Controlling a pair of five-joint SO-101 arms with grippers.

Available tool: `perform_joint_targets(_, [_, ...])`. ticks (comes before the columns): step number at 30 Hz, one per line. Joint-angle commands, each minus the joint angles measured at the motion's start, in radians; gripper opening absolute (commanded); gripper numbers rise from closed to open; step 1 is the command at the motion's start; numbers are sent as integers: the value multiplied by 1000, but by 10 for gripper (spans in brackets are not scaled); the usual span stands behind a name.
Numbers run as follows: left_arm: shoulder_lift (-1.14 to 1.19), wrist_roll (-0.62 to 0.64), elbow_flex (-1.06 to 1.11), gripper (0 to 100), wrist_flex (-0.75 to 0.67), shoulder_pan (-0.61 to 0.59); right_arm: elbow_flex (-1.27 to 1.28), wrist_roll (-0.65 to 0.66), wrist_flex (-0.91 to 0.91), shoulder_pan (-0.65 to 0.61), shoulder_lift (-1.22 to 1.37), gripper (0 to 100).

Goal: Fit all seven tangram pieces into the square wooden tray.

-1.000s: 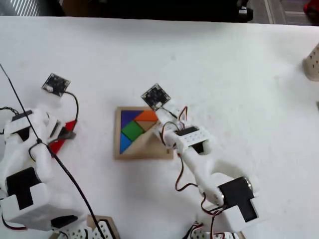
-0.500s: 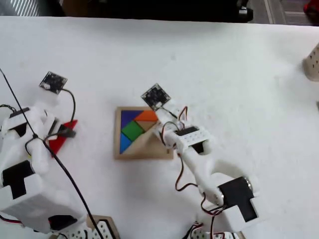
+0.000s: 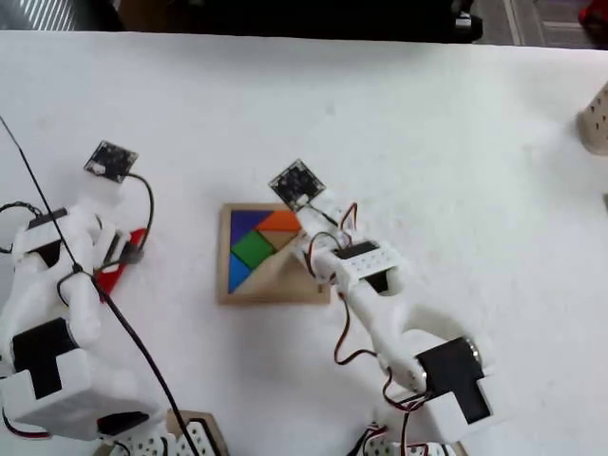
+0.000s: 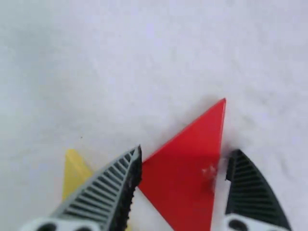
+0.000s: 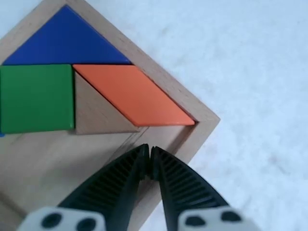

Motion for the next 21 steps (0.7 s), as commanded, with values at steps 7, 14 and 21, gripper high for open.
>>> perform_joint_targets(7, [-24, 216, -127, 325, 295, -47, -35, 21, 5, -4, -2, 18])
perform_joint_targets(14, [64, 304, -253, 325, 351, -71, -35, 21, 18, -4, -2, 18])
perform_joint_targets(21, [73, 430, -212, 328, 339, -117, -35, 21, 18, -4, -2, 18])
